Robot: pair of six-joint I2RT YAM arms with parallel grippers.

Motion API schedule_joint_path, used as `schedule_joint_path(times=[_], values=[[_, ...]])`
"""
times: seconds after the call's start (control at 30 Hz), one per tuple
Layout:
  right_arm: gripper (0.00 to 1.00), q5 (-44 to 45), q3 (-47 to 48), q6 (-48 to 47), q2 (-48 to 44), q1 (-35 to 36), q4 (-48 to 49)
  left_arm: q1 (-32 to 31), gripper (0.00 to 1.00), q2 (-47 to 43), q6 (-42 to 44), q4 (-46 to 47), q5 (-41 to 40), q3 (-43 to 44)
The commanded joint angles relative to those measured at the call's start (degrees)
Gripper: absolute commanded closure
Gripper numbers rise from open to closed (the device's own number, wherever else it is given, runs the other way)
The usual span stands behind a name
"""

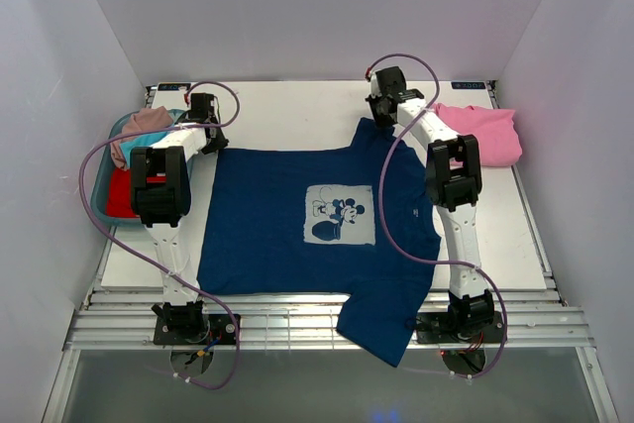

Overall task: Fold and stack the t-shirts
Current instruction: Fold the tshirt

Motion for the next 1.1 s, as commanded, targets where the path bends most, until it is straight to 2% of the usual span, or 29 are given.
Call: schedule_joint_path(times=[0.0, 0.1, 0.13, 0.23, 0.43, 0.67, 0.87, 1.07], values=[[0.85, 0.6, 1.0, -0.8, -5.0, -0.3, 0.5, 0.2, 0.66, -3.3, -0.1, -0.1, 1.6, -0.5], [0.85, 0.9, 0.9, -0.7, -5.3, -0.2, 0.4, 0.1, 0.76, -3.0, -0.1, -0.1, 2.3, -1.1], [0.86, 1.2, 0.9, -0.5, -5.9, -0.2, 0.6, 0.2, 0.86, -3.0, -0.1, -0.1, 2.5, -1.2], [0.87, 1.1, 1.2, -0.4, -7.4, -0.3, 0.8, 0.1, 1.0, -3.3, -0.2, 0.1, 2.4, -1.6], [0.87, 0.8, 0.9, -0.6, -11.8, -0.3, 0.6, 0.2, 1.0, -7.0, -0.6, 2.8, 2.6, -3.0], [0.89, 0.7, -4.7, -0.3, -17.2, 0.2, 0.1, 0.2, 1.0, -12.6, -0.9, 4.0, 2.0, -5.1], [0.89, 3.8, -16.4, -0.5, -27.0, 1.2, 0.4, 0.2, 1.0, -21.2, -0.8, 8.0, 1.4, -11.8], [0.89, 5.5, -26.3, -0.3, -36.8, 1.9, -1.2, 0.2, 1.0, -25.7, -0.2, 8.5, 0.6, -19.2]])
